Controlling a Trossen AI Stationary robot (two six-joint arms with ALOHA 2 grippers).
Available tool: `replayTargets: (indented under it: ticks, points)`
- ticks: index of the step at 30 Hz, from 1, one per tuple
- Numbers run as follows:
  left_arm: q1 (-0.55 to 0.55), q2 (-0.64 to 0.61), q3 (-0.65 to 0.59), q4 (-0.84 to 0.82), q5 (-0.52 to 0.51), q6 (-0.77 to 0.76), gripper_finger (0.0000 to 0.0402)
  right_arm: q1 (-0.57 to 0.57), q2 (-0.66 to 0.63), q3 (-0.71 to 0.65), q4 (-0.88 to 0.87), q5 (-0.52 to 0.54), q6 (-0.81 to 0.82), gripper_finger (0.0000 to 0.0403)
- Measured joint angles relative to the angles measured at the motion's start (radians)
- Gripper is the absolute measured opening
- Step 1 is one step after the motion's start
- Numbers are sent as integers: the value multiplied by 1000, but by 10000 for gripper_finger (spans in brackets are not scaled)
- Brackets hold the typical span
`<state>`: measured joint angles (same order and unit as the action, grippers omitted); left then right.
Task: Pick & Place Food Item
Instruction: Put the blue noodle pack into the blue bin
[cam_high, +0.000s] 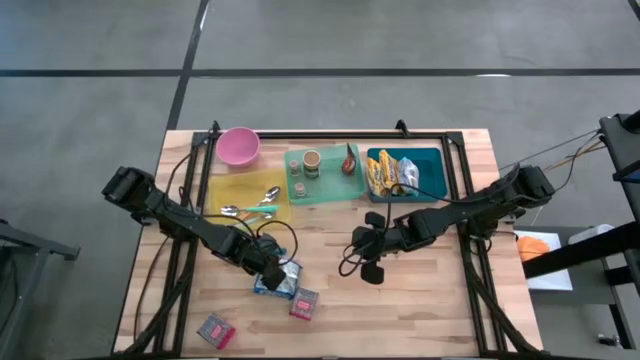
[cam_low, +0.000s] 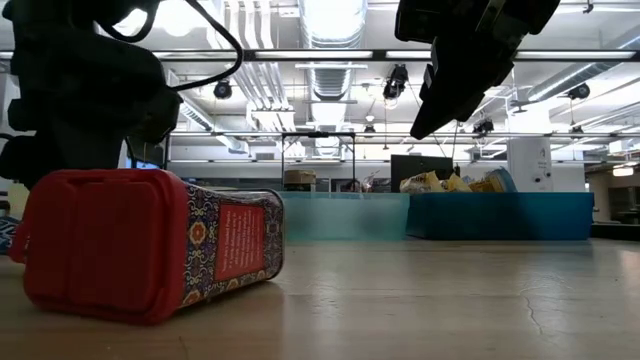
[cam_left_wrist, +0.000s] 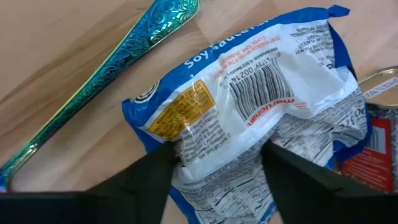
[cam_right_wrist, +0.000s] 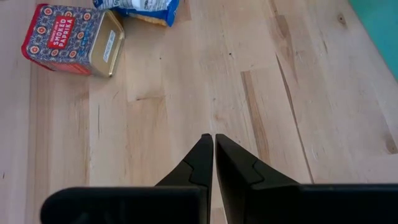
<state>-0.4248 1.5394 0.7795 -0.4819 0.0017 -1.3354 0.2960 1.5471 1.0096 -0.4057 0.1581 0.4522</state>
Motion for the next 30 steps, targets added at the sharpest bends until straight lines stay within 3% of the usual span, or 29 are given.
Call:
replayTargets:
  ticks: [16, 30]
  points:
    - [-2, -2, 2, 29, 19, -61, 14, 0, 0, 0, 0, 0, 0, 17]
    - [-2, 1, 0, 74, 40, -114, 27, 0, 0, 0, 0, 0, 0, 17]
